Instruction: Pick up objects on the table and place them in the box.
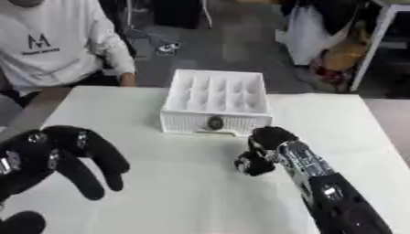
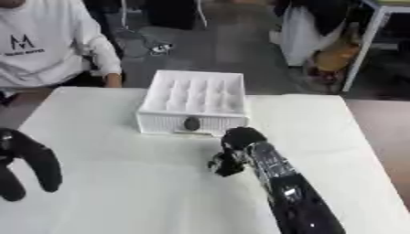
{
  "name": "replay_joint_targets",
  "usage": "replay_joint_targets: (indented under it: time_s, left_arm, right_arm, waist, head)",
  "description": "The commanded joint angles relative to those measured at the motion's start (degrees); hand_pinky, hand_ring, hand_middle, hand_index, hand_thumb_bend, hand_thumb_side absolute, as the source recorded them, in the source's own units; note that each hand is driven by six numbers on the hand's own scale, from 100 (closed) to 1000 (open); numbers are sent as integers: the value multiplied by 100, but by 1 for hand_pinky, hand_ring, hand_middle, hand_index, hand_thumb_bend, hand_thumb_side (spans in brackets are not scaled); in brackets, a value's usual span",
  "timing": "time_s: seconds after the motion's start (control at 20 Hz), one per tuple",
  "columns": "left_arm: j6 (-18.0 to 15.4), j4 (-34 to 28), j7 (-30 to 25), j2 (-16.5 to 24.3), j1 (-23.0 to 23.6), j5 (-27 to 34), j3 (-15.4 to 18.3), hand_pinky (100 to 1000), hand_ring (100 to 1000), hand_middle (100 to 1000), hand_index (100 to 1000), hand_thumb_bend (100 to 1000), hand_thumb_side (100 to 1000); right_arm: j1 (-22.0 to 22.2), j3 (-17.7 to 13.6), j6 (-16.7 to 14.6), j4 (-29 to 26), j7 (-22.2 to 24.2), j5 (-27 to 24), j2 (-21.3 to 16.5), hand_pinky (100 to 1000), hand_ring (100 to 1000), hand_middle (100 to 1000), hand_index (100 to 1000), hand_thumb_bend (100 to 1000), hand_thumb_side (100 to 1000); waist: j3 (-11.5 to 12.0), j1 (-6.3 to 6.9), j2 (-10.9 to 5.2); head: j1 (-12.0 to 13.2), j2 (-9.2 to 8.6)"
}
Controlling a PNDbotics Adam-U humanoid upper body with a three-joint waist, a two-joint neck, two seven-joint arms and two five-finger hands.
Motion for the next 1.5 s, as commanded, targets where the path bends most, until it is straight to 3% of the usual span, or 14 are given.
replay_joint_targets:
  time_s: [0.05, 0.3, 0.45, 0.55, 0.8, 0.95, 1.1, 1.15, 1.25, 1.5]
  left_arm:
    - [-97, -89, -104, 100, -28, 16, 58, 558, 564, 743, 713, 529, 697]
    - [-93, -89, -94, 85, 9, 14, 72, 557, 563, 742, 713, 528, 698]
    - [-87, -89, -93, 77, 23, 9, 74, 556, 562, 742, 714, 526, 700]
    - [-80, -89, -93, 68, 33, 7, 75, 555, 562, 742, 714, 525, 701]
    - [-71, -89, -92, 61, 56, 5, 79, 554, 561, 742, 714, 520, 707]
    - [-68, -89, -92, 50, 59, 7, 79, 554, 561, 742, 714, 519, 707]
    - [-64, -89, -98, 35, 60, 16, 76, 553, 560, 742, 715, 519, 708]
    - [-61, -89, -99, 32, 63, 17, 77, 553, 560, 742, 715, 519, 709]
    - [-56, -89, -102, 27, 71, 18, 78, 553, 560, 742, 715, 519, 709]
    - [-44, -89, -108, 15, 89, 19, 78, 552, 559, 741, 715, 518, 709]
  right_arm:
    - [-50, -56, -133, 164, -335, 59, -39, 100, 239, 235, 318, 236, 577]
    - [-24, -126, -163, 510, -731, 185, -36, 100, 202, 204, 289, 208, 502]
    - [-15, -145, -233, 588, -1021, 196, -38, 100, 147, 151, 250, 100, 569]
    - [-11, -144, -354, 660, -1127, 179, -42, 100, 101, 108, 227, 100, 632]
    - [5, -178, -706, 749, -1355, -124, -81, 100, 100, 100, 162, 100, 846]
    - [21, -204, -887, 706, -1747, -405, -103, 100, 100, 100, 100, 100, 773]
    - [61, -232, -1231, 635, -2684, -840, -117, 100, 100, 100, 100, 100, 754]
    - [75, -247, -1387, 657, -3015, -1048, -118, 100, 100, 100, 100, 100, 697]
    - [94, -257, -1726, 790, -3470, -1498, -133, 100, 100, 100, 100, 100, 676]
    - [102, -263, -2233, 939, -3660, -2471, -160, 100, 100, 100, 100, 100, 671]
  waist:
    - [22, 19, -78]
    - [25, 34, -67]
    - [19, 41, -59]
    - [14, 47, -54]
    - [7, 56, -47]
    - [2, 58, -44]
    - [0, 63, -40]
    - [-1, 65, -39]
    - [-5, 66, -37]
    - [-10, 68, -41]
  head:
    - [75, 22]
    - [66, 10]
    - [66, -1]
    - [62, -2]
    - [69, -8]
    - [77, -17]
    - [90, -18]
    - [94, -16]
    - [100, -19]
    - [115, -25]
